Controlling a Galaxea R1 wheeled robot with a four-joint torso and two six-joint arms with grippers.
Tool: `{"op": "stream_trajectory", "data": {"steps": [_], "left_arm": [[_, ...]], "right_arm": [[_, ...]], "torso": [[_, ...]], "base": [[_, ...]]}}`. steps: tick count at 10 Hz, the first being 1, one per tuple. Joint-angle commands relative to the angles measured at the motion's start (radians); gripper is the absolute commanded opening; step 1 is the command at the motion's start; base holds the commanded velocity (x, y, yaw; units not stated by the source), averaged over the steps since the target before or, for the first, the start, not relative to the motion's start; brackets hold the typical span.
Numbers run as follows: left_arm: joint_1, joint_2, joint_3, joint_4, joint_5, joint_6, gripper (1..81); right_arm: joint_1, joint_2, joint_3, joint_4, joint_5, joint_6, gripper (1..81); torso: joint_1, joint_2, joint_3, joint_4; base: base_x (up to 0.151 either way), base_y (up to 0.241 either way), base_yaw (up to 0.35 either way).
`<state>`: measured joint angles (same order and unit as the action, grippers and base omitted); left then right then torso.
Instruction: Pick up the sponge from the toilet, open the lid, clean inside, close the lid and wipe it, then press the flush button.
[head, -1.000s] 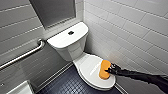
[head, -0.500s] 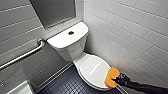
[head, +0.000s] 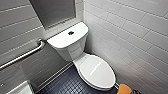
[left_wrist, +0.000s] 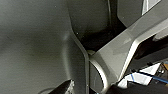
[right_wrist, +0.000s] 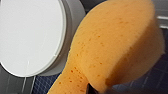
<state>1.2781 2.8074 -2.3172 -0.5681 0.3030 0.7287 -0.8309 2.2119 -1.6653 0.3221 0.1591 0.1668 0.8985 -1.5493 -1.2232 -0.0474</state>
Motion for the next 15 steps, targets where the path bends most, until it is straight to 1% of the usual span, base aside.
{"op": "stream_trajectory", "data": {"steps": [1, 2, 3, 4, 5, 6, 8, 9, 10, 12, 13, 14, 15], "left_arm": [[0.010, -0.003, 0.021, -0.009, 0.113, 0.005, 81.1], [0.010, -0.002, 0.021, -0.006, 0.113, 0.005, 81.1], [0.008, 0.000, 0.021, -0.004, 0.113, 0.005, 81.1], [0.008, 0.000, 0.021, -0.004, 0.113, 0.006, 81.1], [0.008, 0.000, 0.021, -0.004, 0.113, 0.006, 81.1], [0.008, 0.000, 0.021, -0.004, 0.113, 0.006, 81.1], [0.007, 0.003, 0.021, -0.006, 0.113, 0.005, 81.1], [0.005, 0.005, 0.021, -0.006, 0.113, 0.006, 81.1], [0.005, 0.005, 0.022, -0.007, 0.113, 0.005, 81.1], [0.004, 0.006, 0.022, -0.009, 0.113, 0.005, 81.1], [0.002, 0.008, 0.022, -0.009, 0.113, 0.005, 81.1], [-0.002, 0.008, 0.022, -0.010, 0.113, 0.005, 81.1], [-0.004, 0.009, 0.021, -0.010, 0.113, 0.003, 81.1]], "right_arm": [[-0.098, -0.162, 0.132, 0.000, 0.048, 0.000, 1.0], [-0.130, -0.189, 0.162, 0.000, 0.048, -0.003, 1.0], [-0.132, -0.223, 0.237, -0.002, 0.049, -0.009, 1.0], [-0.108, -0.251, 0.315, -0.008, 0.056, -0.012, 1.0], [-0.057, -0.275, 0.395, -0.037, 0.051, -0.015, 1.0], [-0.008, -0.286, 0.438, -0.040, 0.045, -0.015, 1.0], [0.058, -0.259, 0.477, -0.040, 0.019, -0.015, 1.0], [0.081, -0.220, 0.498, -0.040, 0.020, -0.015, 1.0], [0.104, -0.162, 0.500, -0.038, 0.022, -0.015, 1.0], [0.166, -0.047, 0.437, -0.029, 0.007, -0.015, 1.0], [0.216, 0.006, 0.391, -0.025, -0.033, -0.015, 1.0], [0.273, 0.050, 0.343, 0.002, -0.078, -0.015, 1.0], [0.337, 0.089, 0.293, 0.012, -0.119, -0.013, 1.0]], "torso": [[0.000, 0.000, 0.000, 0.000], [0.000, 0.000, 0.000, 0.000], [0.000, 0.000, 0.000, 0.000], [0.000, 0.000, 0.000, 0.000], [0.000, 0.000, 0.000, 0.000], [0.000, 0.000, 0.000, 0.000], [0.000, 0.000, 0.000, 0.000], [0.000, 0.000, 0.000, 0.000], [0.000, 0.000, 0.000, 0.000], [0.000, 0.000, 0.000, 0.000], [0.000, 0.000, 0.000, 0.000], [0.000, 0.000, 0.000, 0.000], [0.000, 0.000, 0.000, 0.000]], "base": [[0.000, 0.000, 0.000], [0.000, 0.000, 0.000], [0.000, 0.000, 0.000], [0.000, 0.000, 0.000], [0.000, 0.000, 0.000], [0.000, 0.000, 0.000], [0.000, 0.000, 0.000], [0.000, 0.000, 0.000], [0.000, 0.000, 0.000], [0.000, 0.000, 0.000], [0.000, 0.000, 0.000], [0.000, 0.000, 0.000], [0.000, 0.000, 0.000]]}}
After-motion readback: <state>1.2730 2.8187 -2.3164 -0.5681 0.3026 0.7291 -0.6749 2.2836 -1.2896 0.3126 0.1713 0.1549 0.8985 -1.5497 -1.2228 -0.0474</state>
